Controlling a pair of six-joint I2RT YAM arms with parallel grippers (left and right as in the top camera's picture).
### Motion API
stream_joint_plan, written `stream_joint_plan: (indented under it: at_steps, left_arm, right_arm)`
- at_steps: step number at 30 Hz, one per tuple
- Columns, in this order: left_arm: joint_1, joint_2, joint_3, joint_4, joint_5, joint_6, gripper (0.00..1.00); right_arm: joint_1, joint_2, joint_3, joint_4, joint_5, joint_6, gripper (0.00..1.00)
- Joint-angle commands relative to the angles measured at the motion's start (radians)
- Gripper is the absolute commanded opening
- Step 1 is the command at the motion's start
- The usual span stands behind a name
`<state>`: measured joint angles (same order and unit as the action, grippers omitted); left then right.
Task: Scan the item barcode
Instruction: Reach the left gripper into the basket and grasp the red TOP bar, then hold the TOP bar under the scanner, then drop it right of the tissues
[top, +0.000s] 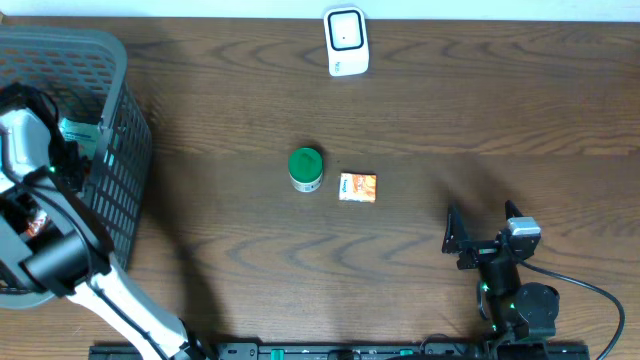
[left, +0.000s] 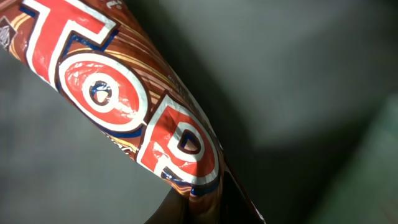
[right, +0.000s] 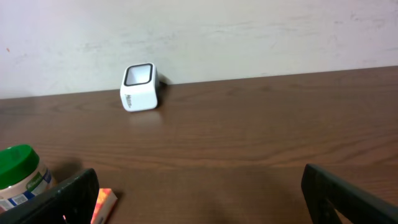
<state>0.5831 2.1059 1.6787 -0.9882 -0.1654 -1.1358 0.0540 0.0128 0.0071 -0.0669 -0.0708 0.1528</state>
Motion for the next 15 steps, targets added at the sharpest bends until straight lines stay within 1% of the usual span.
stream_joint_plan:
  at_steps: [1, 10, 12, 15]
  left_arm:
    - [0.001, -0.209, 0.008, -0.005, 0.077, 0.085, 0.07]
    - [0.000, -0.668, 0.008, 0.061, 0.093, 0.089, 0.07]
    - [-0.009, -0.750, 0.008, 0.063, 0.170, 0.093, 0.08]
    - [-0.064, -0.827, 0.008, 0.063, 0.358, 0.161, 0.08]
  right_arm:
    - [0.006, -0.002, -0.002, -0.003, 0.002, 0.011, 0.99]
    - [0.006, -0.002, -0.002, -0.003, 0.002, 0.011, 0.99]
    - [0.006, -0.002, -0.002, -0.003, 0.002, 0.011, 0.99]
    - [0.006, -0.002, -0.002, -0.003, 0.002, 0.011, 0.99]
